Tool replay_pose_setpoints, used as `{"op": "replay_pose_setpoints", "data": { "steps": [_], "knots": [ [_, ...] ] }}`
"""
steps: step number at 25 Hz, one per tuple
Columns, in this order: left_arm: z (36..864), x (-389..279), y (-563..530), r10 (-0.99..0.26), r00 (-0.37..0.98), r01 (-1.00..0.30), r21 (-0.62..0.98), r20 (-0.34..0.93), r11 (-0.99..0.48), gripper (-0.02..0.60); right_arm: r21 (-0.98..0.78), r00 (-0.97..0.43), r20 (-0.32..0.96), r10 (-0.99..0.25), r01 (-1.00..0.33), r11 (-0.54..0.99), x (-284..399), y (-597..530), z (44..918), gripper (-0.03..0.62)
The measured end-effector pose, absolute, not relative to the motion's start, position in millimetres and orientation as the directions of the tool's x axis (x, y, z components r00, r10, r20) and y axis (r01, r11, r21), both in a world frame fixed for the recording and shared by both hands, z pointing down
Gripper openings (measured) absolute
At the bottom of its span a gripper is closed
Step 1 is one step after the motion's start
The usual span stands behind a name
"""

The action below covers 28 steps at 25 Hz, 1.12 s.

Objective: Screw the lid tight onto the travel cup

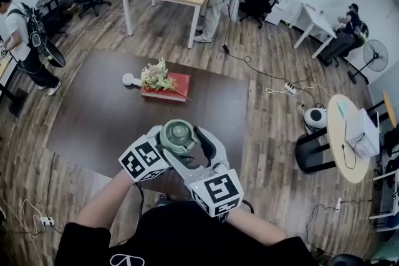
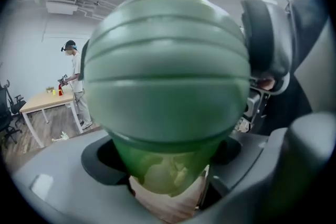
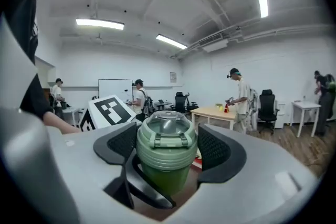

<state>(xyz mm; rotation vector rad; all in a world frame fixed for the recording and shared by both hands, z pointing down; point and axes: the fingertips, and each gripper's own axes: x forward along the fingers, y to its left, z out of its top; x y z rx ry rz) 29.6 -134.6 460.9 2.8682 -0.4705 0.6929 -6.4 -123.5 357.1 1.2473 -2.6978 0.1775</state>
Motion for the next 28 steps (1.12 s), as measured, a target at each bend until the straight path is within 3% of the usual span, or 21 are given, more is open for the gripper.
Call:
{"op": "replay_pose_setpoints", "data": {
  "steps": [3, 7, 13, 16, 20, 24, 28],
  "knots": [
    [454.7, 27.8, -134.0, -0.249, 0.861, -0.319, 0.090, 0.444, -0.944, 0.408, -0.090, -0.806, 0.127, -0.579, -0.590, 0.802, -4.3, -116.6, 347.3, 0.387],
    [440.6, 34.6, -118.2, -0.170, 0.895, -0.233, 0.108, 0.413, -0.966, 0.408, -0.109, -0.968, 0.025, -0.251, -0.252, 0.961, 17.3, -109.7, 340.1, 0.437],
    [436.0, 56.6, -74.3, 0.020, 0.910, -0.039, 0.135, 0.413, -0.990, 0.408, -0.176, -0.973, 0.023, 0.229, 0.222, 0.959, 19.2, -87.7, 343.3, 0.443],
    [431.1, 57.4, -73.8, 0.025, 0.915, -0.040, 0.152, 0.402, -0.988, 0.408, -0.191, -0.948, 0.020, 0.318, 0.309, 0.932, 11.1, -83.5, 336.1, 0.439],
    [429.7, 49.0, -90.4, -0.084, 0.912, -0.153, 0.141, 0.402, -0.978, 0.407, -0.171, -0.990, 0.014, 0.143, 0.139, 0.975, 1.5, -94.2, 331.3, 0.428],
    [430.9, 37.3, -111.4, -0.213, 0.891, -0.280, 0.115, 0.401, -0.953, 0.407, -0.114, -0.968, 0.010, -0.250, -0.249, 0.962, -9.9, -108.4, 330.1, 0.426],
    [436.4, 32.7, -122.9, -0.290, 0.866, -0.356, 0.096, 0.407, -0.930, 0.407, -0.099, -0.769, 0.083, -0.634, -0.640, 0.762, -12.6, -117.9, 338.8, 0.428]
  ]
}}
